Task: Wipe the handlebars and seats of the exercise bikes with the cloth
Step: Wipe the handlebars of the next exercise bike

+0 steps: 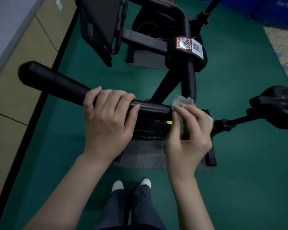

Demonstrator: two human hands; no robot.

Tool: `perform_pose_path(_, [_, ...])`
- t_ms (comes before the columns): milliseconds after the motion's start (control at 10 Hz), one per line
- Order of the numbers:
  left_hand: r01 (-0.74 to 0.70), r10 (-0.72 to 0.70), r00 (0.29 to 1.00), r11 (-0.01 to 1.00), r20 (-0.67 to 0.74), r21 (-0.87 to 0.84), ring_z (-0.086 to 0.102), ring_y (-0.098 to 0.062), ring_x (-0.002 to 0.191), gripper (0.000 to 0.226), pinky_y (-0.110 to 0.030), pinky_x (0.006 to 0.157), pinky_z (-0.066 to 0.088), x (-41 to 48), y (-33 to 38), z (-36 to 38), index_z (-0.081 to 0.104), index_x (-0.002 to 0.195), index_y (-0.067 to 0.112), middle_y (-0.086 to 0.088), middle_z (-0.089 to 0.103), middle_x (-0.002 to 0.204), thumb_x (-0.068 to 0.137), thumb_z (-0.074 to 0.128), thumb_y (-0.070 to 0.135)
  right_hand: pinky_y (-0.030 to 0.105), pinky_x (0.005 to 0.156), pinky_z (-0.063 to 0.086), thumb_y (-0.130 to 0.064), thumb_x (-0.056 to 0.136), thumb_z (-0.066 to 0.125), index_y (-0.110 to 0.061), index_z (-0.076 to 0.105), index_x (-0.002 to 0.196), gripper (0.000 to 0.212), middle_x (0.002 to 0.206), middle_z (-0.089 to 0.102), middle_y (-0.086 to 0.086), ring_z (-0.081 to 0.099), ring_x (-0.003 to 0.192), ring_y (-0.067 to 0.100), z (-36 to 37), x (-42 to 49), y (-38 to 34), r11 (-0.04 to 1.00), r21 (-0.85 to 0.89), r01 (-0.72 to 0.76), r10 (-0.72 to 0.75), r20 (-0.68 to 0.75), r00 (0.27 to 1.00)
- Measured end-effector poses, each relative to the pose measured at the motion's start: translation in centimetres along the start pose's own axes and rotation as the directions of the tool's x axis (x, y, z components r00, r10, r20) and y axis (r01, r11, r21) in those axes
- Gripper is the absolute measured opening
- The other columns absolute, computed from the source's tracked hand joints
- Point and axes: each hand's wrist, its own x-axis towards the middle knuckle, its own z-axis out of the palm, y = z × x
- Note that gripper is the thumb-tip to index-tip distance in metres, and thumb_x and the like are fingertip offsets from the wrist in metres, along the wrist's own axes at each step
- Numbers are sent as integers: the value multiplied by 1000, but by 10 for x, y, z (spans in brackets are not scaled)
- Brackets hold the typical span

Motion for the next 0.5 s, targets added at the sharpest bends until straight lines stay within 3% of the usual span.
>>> perform_pose_path(100, [-5, 5, 1000, 1000, 5, -3, 61, -25, 95, 27, -36, 104, 23, 1, 0, 0, 67, 99, 12, -2, 66, 96, 99, 46, 29, 27, 90, 45, 1, 87, 65, 0, 72, 93, 9, 97, 67, 6, 57, 96, 25, -8, 13, -1, 991, -31, 133, -125, 197, 973])
perform_pose_path(200, [-13, 13, 1000, 1000, 5, -18, 61, -25, 95, 27, -36, 104, 23, 1, -1, -1, 67, 100, 12, -2, 66, 96, 98, 46, 29, 17, 87, 43, -4, 89, 64, -7, 72, 93, 9, 94, 68, 1, 59, 95, 20, -20, 43, 2, 988, -99, 117, -75, 351, 933])
perform_pose_path(300, [-9, 9, 1000, 1000, -1, -18, 61, -24, 95, 27, -36, 104, 23, 0, -1, 0, 67, 100, 12, -2, 66, 95, 99, 46, 29, 19, 77, 40, -9, 88, 64, -10, 71, 89, 7, 87, 69, 0, 59, 89, 21, -18, 62, -6, 977, -186, 107, -7, 469, 883])
perform_pose_path(400, [-8, 8, 1000, 1000, -10, -16, 61, -24, 94, 29, -34, 104, 22, 0, -1, 1, 67, 99, 12, -2, 66, 95, 99, 44, 29, 29, 75, 39, -10, 89, 61, -10, 71, 88, 10, 85, 68, 4, 57, 87, 26, -6, 69, -17, 938, -274, 211, 0, 611, 792])
perform_pose_path(500, [-17, 17, 1000, 1000, -18, -24, 60, -24, 94, 29, -35, 104, 22, 0, -2, 2, 67, 99, 12, -2, 66, 95, 99, 44, 30, 27, 77, 46, -14, 88, 61, -14, 73, 91, 11, 87, 70, 3, 62, 86, 22, -5, 87, -21, 933, -273, 235, 44, 734, 678])
